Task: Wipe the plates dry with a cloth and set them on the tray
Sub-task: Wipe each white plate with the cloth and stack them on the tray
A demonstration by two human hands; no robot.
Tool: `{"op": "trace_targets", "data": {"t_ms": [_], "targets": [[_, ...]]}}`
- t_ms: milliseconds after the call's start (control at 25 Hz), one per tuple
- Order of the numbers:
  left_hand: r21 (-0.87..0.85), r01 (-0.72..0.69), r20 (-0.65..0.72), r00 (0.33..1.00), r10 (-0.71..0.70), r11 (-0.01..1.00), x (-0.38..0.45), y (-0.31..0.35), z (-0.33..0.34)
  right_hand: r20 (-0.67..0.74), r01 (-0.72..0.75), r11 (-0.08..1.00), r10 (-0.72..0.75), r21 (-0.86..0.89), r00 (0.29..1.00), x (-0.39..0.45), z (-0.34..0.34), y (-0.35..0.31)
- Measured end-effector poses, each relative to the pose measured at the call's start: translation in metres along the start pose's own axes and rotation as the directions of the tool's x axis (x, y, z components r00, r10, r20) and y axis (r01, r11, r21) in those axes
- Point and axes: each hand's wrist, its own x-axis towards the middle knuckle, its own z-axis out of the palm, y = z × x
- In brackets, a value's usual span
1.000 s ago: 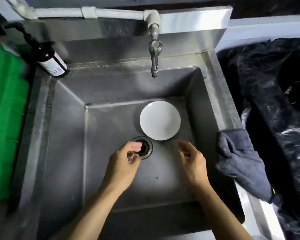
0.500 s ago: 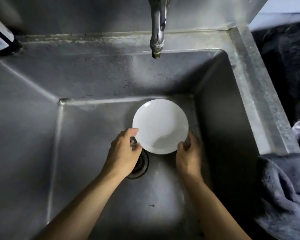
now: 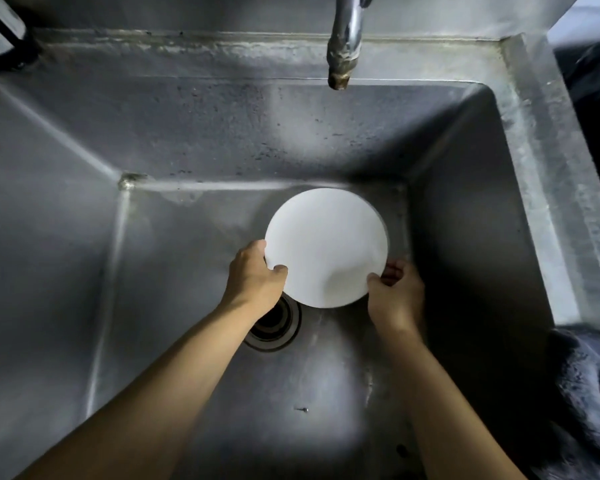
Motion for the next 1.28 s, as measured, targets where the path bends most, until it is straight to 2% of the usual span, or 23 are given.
{"op": "trace_targets", "data": {"t_ms": [240, 480, 640, 840, 1040, 1120, 1280], "targets": [[-0.321, 0.115, -0.115, 0.981, -0.16, 0.94, -0.043, -0.031, -0.031, 0.09, 0.122, 0.991, -0.127, 0.062, 0.988, -0.052, -0.016, -0.013], [-0.506, 0.205, -0.16, 0.932, -0.325, 0.838, -0.102, -0.06, -0.057, 0.194, 0.206, 0.976, -0.19, -0.066, 0.962, -0.105, -0.025, -0.024], [-0.627, 0.305, -0.084, 0.888, -0.452, 0.717, -0.132, -0.065, -0.063, 0.247, 0.218, 0.957, -0.168, -0.192, 0.954, -0.125, -0.03, -0.039], [-0.663, 0.525, 0.144, 0.789, -0.598, 0.534, -0.153, -0.072, -0.06, 0.216, 0.123, 0.93, -0.049, -0.347, 0.975, -0.133, -0.031, -0.058], [-0.67, 0.514, 0.145, 0.798, -0.585, 0.536, -0.158, -0.075, -0.063, 0.29, 0.226, 0.909, -0.124, -0.351, 0.949, -0.144, -0.03, -0.063], [-0.673, 0.541, 0.163, 0.774, -0.612, 0.505, -0.161, -0.076, -0.066, 0.288, 0.219, 0.896, -0.108, -0.387, 0.951, -0.147, -0.03, -0.06], [-0.684, 0.505, 0.123, 0.792, -0.599, 0.527, -0.164, -0.08, -0.07, 0.299, 0.21, 0.902, -0.096, -0.377, 0.949, -0.154, -0.033, -0.056]]}}
